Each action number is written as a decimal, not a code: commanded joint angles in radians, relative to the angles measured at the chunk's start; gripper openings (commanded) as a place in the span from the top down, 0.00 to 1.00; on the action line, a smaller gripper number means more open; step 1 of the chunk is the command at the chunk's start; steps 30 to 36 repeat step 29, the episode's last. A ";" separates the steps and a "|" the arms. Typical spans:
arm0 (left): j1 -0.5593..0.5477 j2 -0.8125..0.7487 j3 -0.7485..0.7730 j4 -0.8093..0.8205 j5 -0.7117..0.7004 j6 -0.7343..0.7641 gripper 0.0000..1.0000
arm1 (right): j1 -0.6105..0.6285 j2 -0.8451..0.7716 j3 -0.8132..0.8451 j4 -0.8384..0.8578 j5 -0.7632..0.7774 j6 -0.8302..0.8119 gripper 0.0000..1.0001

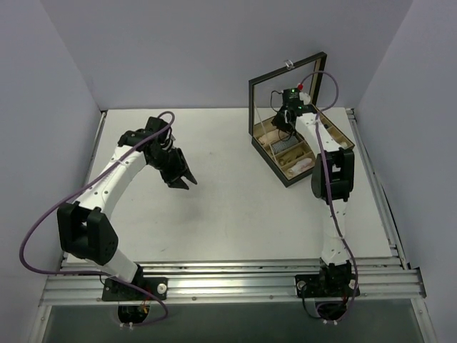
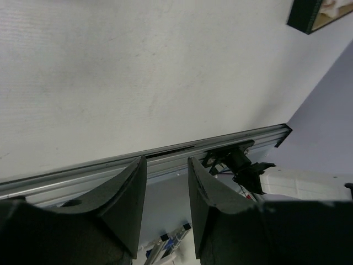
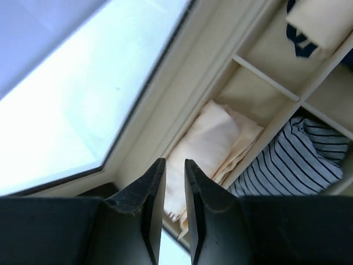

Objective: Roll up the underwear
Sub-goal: Place the rolled underwear into the container

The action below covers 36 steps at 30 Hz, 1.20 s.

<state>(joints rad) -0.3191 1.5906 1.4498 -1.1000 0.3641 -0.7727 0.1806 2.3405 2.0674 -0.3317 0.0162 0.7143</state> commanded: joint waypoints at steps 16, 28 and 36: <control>0.003 -0.323 0.018 0.425 0.262 -0.105 0.06 | 0.201 -0.986 -0.466 -0.358 -0.084 -0.173 0.00; -0.006 -0.585 -0.132 0.400 0.194 0.047 0.06 | 0.247 -1.279 -0.756 -0.279 -0.193 -0.104 0.00; -0.006 -0.603 -0.135 0.399 0.164 0.036 0.06 | 0.250 -1.299 -0.766 -0.267 -0.196 -0.104 0.00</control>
